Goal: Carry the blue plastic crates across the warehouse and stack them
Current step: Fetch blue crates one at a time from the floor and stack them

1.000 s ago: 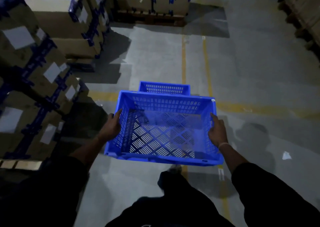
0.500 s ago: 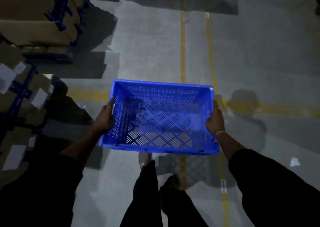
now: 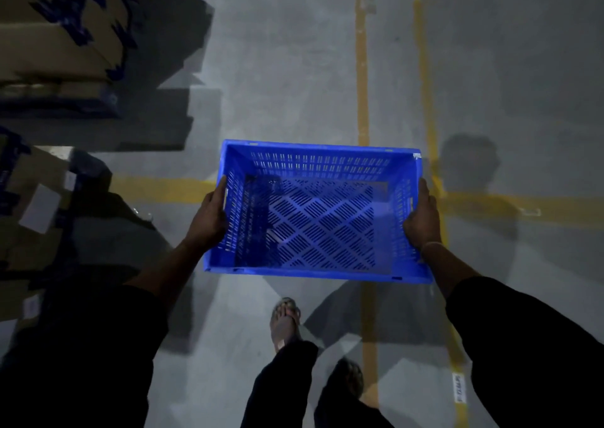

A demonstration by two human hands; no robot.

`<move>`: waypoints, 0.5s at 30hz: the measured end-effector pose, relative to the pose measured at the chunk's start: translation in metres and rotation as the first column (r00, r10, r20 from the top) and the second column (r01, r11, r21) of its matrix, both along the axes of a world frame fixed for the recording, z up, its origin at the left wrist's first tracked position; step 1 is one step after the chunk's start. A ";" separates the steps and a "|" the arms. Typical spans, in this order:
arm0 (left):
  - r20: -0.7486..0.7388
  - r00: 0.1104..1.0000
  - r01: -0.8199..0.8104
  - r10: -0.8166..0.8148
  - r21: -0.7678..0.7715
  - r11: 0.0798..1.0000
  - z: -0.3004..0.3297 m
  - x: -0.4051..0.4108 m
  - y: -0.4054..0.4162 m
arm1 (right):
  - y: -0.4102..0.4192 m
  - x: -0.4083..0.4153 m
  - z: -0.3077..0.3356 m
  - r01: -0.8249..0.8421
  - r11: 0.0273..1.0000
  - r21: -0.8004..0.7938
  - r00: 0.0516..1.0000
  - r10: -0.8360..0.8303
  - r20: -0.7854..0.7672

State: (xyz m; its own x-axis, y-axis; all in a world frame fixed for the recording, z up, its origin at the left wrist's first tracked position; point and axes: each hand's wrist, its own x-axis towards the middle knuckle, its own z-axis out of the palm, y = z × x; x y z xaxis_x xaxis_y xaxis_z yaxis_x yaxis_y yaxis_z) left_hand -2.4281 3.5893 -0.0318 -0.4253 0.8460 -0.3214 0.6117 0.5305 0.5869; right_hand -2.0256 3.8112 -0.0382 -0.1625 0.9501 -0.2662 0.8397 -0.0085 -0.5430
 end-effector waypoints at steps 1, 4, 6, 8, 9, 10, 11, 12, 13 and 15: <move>-0.003 1.000 -0.006 0.006 0.006 1.000 -0.005 -0.002 0.003 | 0.004 -0.003 -0.003 -0.001 1.000 0.013 1.000 0.001 0.007; 0.007 1.000 -0.003 0.003 0.033 0.999 -0.012 -0.005 0.006 | 0.012 -0.005 -0.011 -0.034 0.999 0.035 0.999 0.034 -0.001; 0.012 1.000 0.008 -0.008 0.020 1.000 -0.017 -0.007 0.005 | 0.012 -0.004 -0.013 -0.027 1.000 0.008 1.000 0.027 0.007; 0.029 0.999 0.025 -0.025 -0.010 1.000 -0.024 -0.014 0.002 | 0.009 -0.001 -0.013 -0.051 0.998 -0.026 0.998 0.051 0.026; 0.043 0.998 0.039 -0.038 -0.031 0.999 -0.024 -0.016 0.001 | 0.008 0.002 -0.012 -0.079 0.996 -0.045 0.996 0.080 0.037; 0.052 0.998 0.050 -0.047 -0.059 0.997 -0.023 -0.018 0.001 | 0.009 0.004 -0.009 -0.107 0.992 -0.064 0.993 0.110 0.042; 0.059 0.997 0.061 -0.056 -0.079 0.995 -0.021 -0.018 0.003 | 0.010 0.006 -0.008 -0.132 0.988 -0.080 0.989 0.136 0.050; 0.053 0.997 0.054 -0.049 -0.093 0.994 -0.017 -0.016 0.006 | 0.011 0.008 -0.006 -0.158 0.983 -0.092 0.985 0.164 0.060; 0.018 0.998 0.056 -0.054 -0.108 0.993 -0.017 -0.013 0.009 | 0.010 0.009 -0.006 -0.187 0.978 -0.094 0.977 0.195 0.085; -0.090 0.990 0.101 -0.110 -0.106 0.989 -0.016 -0.003 0.013 | 0.003 0.011 -0.009 -0.261 0.963 -0.063 0.952 0.268 0.150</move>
State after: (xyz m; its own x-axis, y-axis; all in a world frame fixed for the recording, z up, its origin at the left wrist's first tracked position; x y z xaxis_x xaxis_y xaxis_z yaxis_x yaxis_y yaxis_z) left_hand -2.4308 3.6025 -0.0480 -0.3683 0.8529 -0.3699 0.7180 0.5138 0.4696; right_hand -2.0149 3.8141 -0.0477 -0.3601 0.8661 -0.3467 0.8889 0.2057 -0.4094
